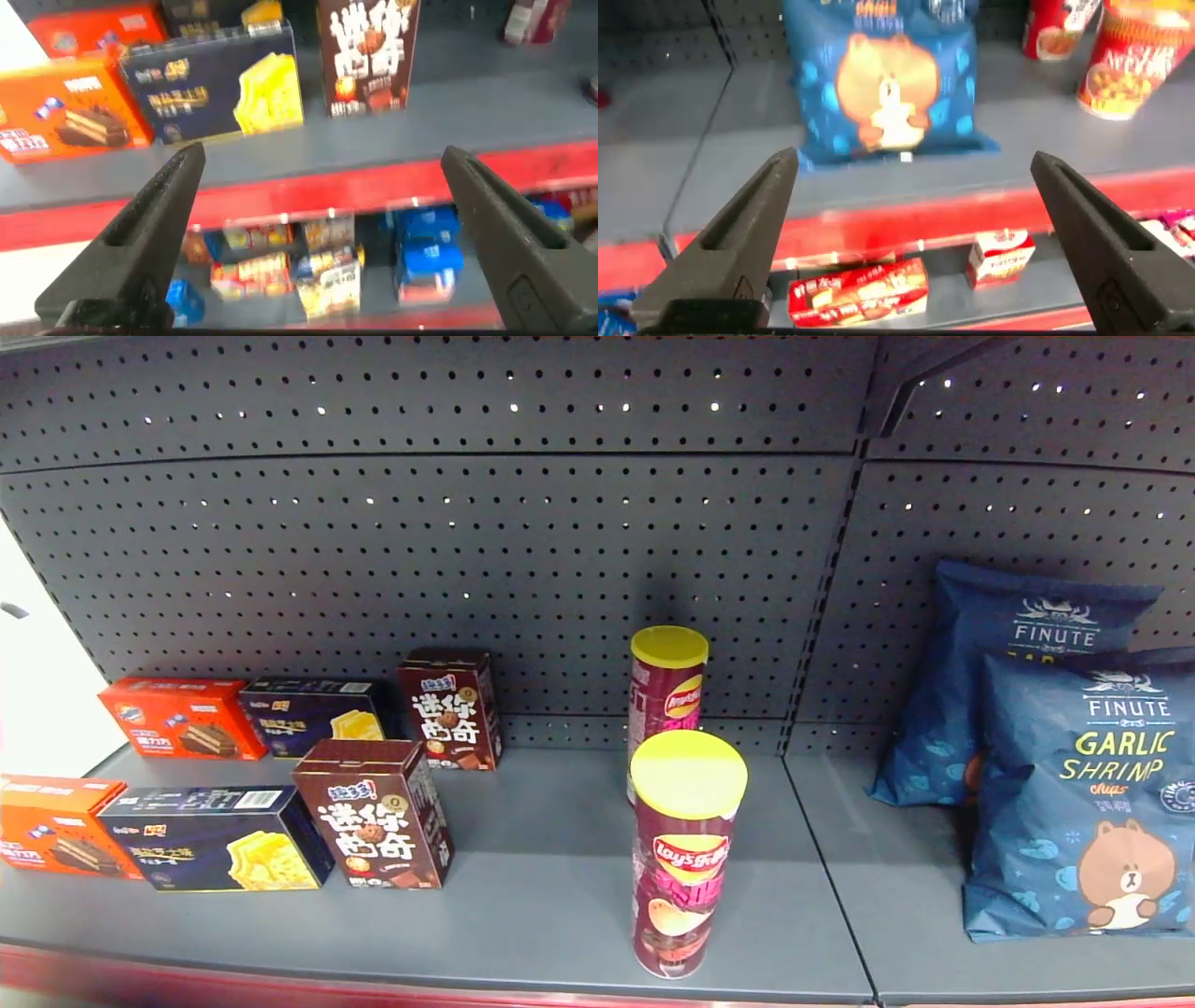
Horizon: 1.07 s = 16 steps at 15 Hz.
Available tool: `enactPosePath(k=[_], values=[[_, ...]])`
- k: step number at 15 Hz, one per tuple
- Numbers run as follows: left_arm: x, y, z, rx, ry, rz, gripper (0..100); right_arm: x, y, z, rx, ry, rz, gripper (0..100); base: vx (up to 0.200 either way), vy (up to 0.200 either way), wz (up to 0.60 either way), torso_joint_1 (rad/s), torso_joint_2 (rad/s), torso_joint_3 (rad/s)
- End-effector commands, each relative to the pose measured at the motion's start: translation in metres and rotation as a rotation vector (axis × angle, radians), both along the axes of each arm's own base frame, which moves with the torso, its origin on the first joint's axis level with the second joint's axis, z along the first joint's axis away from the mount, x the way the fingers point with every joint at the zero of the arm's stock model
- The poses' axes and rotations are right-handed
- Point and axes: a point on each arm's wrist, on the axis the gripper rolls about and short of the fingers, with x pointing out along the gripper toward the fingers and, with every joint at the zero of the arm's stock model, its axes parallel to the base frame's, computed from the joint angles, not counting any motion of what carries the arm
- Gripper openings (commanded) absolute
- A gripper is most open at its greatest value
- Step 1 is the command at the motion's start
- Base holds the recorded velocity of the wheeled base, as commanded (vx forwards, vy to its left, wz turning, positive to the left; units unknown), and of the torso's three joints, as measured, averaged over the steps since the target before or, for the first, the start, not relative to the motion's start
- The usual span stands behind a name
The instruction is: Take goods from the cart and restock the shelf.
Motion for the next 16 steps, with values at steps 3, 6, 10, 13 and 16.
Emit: enactPosePath(k=[3,6,10,13,16], values=[[0.0018,-0.0005,-0.0194,-0.007,-0.001,-0.013,100,-0.0029,0.0011,-0.0204,-0.010,-0.027,0.051,100,0.000,0.000,0.00,0.000,0.00,0.000],[0.0014,-0.0021,-0.0196,-0.038,0.004,-0.084,100,-0.0030,0.0013,-0.0209,-0.045,-0.019,0.063,100,0.000,0.000,0.00,0.000,0.00,0.000],[0.0012,-0.0037,-0.0205,-0.077,0.027,-0.158,100,-0.0029,0.0018,-0.0207,-0.058,-0.019,0.085,100,0.000,0.000,0.00,0.000,0.00,0.000],[0.0012,-0.0036,-0.0203,-0.089,0.023,-0.154,100,-0.0028,0.0022,-0.0207,-0.062,-0.017,0.100,100,0.000,0.000,0.00,0.000,0.00,0.000],[0.0011,-0.0038,-0.0203,-0.088,0.023,-0.161,100,-0.0028,0.0023,-0.0207,-0.082,-0.015,0.106,100,0.000,0.000,-0.40,0.003,0.00,0.002]])
